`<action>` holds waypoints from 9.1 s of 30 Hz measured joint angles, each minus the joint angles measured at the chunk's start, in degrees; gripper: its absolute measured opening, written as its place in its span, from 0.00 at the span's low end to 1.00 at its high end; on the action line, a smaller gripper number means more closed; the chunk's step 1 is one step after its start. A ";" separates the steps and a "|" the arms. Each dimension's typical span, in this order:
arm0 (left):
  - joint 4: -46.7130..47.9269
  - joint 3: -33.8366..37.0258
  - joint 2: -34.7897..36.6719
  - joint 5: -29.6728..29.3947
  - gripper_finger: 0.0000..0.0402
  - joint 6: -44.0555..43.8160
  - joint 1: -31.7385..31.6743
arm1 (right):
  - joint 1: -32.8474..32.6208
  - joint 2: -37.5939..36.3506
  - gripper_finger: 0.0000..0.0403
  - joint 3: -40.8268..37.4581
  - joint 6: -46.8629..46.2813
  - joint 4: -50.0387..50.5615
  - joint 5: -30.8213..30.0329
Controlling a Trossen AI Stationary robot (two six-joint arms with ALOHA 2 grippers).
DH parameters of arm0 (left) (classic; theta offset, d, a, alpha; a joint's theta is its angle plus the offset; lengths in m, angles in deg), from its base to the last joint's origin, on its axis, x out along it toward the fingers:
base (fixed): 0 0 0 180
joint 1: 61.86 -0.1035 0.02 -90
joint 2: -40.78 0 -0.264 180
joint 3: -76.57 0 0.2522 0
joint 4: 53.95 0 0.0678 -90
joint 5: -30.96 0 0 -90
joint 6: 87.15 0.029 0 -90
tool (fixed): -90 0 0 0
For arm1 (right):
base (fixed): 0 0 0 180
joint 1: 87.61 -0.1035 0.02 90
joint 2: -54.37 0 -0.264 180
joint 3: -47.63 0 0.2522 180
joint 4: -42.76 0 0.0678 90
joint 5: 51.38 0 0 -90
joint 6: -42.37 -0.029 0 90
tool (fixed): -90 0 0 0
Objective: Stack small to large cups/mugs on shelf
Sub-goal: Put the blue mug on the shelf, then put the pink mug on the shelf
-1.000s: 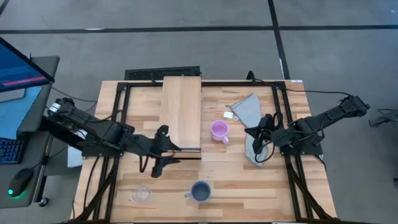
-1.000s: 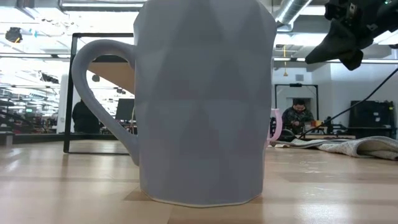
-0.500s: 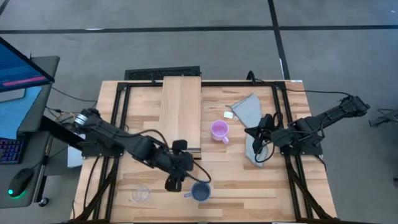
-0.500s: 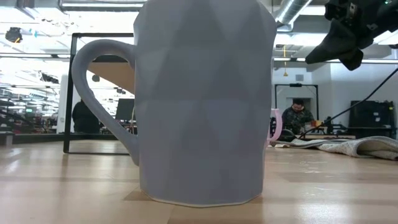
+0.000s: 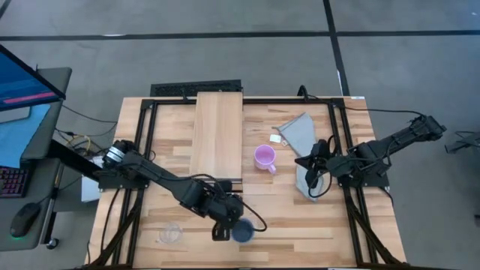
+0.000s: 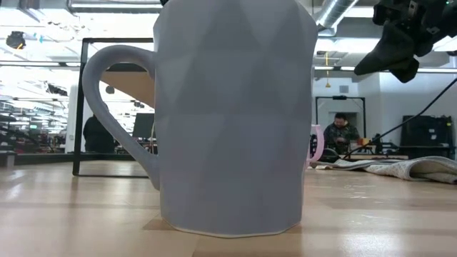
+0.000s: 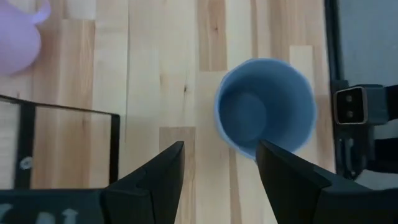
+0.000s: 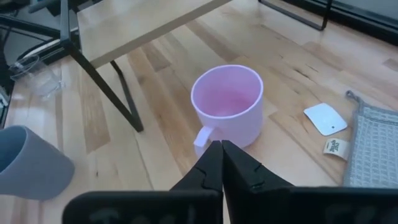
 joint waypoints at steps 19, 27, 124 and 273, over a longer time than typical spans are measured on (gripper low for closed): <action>-5.93 0.00 -2.91 0.76 0.47 -2.73 0.07 | 0.00 0.00 0.05 0.00 -1.39 0.00 0.08; -6.96 -0.04 -4.00 -0.91 0.47 -4.36 0.32 | 0.00 0.00 0.05 0.00 -1.99 -0.84 0.13; 4.14 -0.90 18.24 -7.88 0.03 7.65 -13.89 | 2.06 0.00 0.04 0.02 2.18 0.63 1.01; -31.93 42.22 62.61 23.06 0.58 23.07 -43.86 | 11.76 0.00 0.07 0.00 4.04 -4.26 2.95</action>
